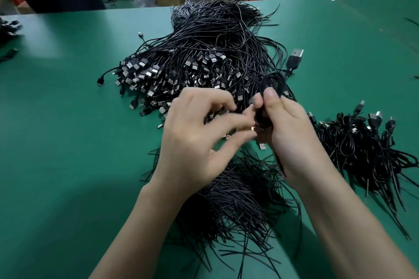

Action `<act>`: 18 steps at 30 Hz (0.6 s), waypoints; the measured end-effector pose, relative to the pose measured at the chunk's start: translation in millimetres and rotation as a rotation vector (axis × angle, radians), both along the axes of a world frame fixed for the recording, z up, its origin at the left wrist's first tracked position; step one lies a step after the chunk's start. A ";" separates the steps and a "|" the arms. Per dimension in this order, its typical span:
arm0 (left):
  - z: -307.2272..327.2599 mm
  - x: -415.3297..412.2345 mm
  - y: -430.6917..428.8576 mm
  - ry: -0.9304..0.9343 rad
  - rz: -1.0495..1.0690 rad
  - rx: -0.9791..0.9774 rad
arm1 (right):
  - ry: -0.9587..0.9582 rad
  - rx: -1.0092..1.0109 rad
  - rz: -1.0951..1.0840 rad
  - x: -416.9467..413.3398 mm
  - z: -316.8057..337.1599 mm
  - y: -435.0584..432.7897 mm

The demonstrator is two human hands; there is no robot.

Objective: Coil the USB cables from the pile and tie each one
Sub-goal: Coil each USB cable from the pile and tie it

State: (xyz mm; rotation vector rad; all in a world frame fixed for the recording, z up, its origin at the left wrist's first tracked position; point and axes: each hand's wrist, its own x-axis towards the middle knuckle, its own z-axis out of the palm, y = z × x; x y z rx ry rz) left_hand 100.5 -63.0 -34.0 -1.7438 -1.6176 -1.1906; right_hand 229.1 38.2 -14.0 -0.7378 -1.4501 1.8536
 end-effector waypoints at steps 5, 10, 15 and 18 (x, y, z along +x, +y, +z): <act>1.4 -4.7 3.5 -0.708 -0.244 -0.211 | 0.001 0.010 0.290 7.4 2.0 3.4; 2.0 -7.4 -0.9 -1.078 -0.671 -0.407 | 0.085 -0.065 0.678 6.6 5.0 -6.8; 4.5 -15.1 -5.6 -1.103 -0.733 -0.474 | 0.038 -0.133 0.825 12.4 4.3 -4.1; 6.3 -16.1 -5.5 -0.997 -0.638 -0.467 | 0.032 -0.180 0.827 12.1 2.3 -4.0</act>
